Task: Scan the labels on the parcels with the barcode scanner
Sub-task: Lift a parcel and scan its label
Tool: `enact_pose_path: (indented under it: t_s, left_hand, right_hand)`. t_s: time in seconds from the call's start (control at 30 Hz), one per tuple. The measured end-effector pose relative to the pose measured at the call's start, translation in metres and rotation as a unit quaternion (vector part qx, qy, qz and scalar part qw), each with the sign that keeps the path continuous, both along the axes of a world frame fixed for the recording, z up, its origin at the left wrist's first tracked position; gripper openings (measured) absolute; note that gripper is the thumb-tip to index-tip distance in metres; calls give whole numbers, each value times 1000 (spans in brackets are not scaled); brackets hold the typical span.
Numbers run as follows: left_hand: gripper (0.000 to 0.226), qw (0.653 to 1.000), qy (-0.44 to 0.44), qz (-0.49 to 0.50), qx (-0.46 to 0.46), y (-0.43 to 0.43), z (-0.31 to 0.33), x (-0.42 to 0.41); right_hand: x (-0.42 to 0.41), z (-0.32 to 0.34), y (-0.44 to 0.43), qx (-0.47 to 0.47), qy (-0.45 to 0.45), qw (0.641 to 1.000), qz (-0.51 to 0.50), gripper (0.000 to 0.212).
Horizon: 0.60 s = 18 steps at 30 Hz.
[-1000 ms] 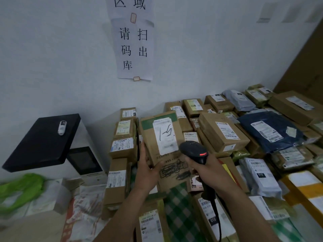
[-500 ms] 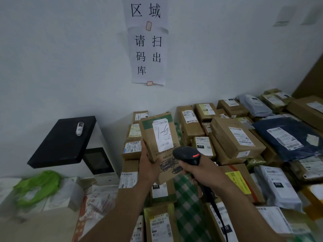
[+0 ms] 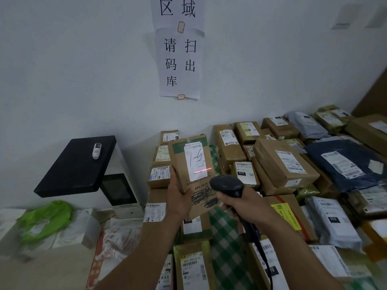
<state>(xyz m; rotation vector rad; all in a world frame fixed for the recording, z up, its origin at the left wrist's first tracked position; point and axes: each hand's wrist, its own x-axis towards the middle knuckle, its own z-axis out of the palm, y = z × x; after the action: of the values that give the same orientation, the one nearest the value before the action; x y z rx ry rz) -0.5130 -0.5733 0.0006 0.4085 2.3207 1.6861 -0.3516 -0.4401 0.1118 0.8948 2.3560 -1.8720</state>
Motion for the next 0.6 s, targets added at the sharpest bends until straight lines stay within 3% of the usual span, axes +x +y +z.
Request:
enact_pose_path:
  t_s: [0.37,0.47,0.6]
  left_hand:
    - [102,1000,19,-2,-5,-7,1,-12]
    - [102,997,60,15,-51,-21,-14,-19]
    - [99,990,55,-57,-120,-35,-46,-16]
  right_hand:
    - [3,-7,5,-21,8,1000,-21,17]
    - [5,-14,9,-31,4,999,-32,22]
    - [3,-29,9,-25,-28,998,-44,20]
